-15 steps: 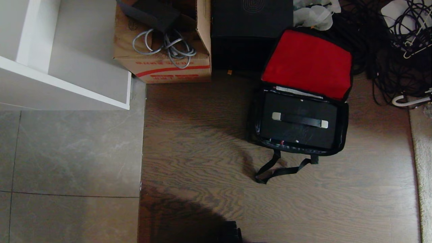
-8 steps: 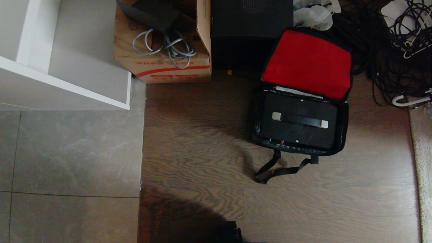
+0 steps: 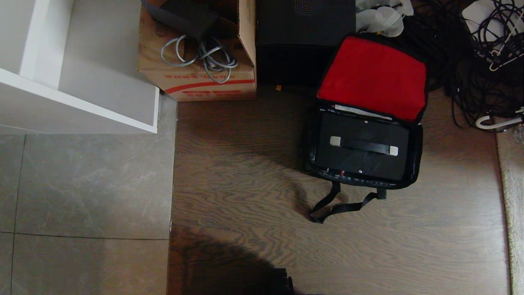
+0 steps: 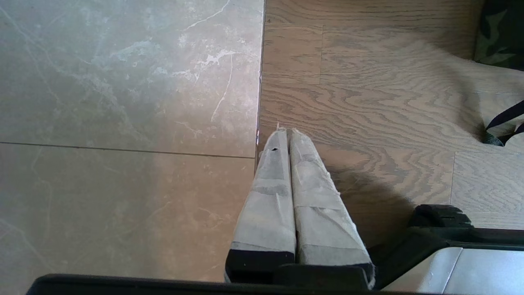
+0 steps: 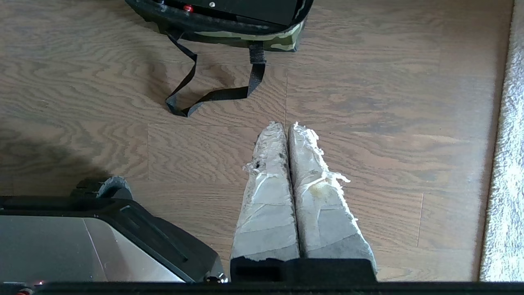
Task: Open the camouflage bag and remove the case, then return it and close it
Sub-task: Grip the handle
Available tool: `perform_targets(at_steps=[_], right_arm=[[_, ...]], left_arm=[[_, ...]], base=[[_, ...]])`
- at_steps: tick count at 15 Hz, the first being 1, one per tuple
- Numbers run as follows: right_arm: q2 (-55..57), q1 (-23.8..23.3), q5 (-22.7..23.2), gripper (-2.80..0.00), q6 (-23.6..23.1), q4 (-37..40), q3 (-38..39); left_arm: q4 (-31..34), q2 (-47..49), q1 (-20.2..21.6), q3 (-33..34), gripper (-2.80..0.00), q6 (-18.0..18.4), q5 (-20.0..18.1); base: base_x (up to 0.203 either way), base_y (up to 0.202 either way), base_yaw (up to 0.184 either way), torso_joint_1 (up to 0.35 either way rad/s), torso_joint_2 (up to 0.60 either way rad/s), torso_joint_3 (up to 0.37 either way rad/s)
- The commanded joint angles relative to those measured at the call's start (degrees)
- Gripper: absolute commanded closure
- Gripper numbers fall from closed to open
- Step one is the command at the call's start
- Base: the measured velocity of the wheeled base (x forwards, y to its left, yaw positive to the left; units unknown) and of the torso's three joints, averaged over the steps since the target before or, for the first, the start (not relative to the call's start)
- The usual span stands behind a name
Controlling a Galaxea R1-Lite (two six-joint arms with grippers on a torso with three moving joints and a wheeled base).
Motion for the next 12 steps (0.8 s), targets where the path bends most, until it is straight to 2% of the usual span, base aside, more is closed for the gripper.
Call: perform_targets(at_steps=[1, 12], right_arm=[[0.2, 0.0, 0.0, 0.00, -0.1, 0.0, 0.0], [0.2, 0.0, 0.0, 0.00, -0.1, 0.0, 0.0]], left_arm=[[0.0, 0.1, 0.0, 0.0, 0.00, 0.0, 0.0], [0.0, 0.1, 0.0, 0.0, 0.00, 0.0, 0.0]], base=[[0.000, 0.000, 0.000, 0.000, 0.00, 0.000], [0.000, 0.000, 0.000, 0.000, 0.00, 0.000]])
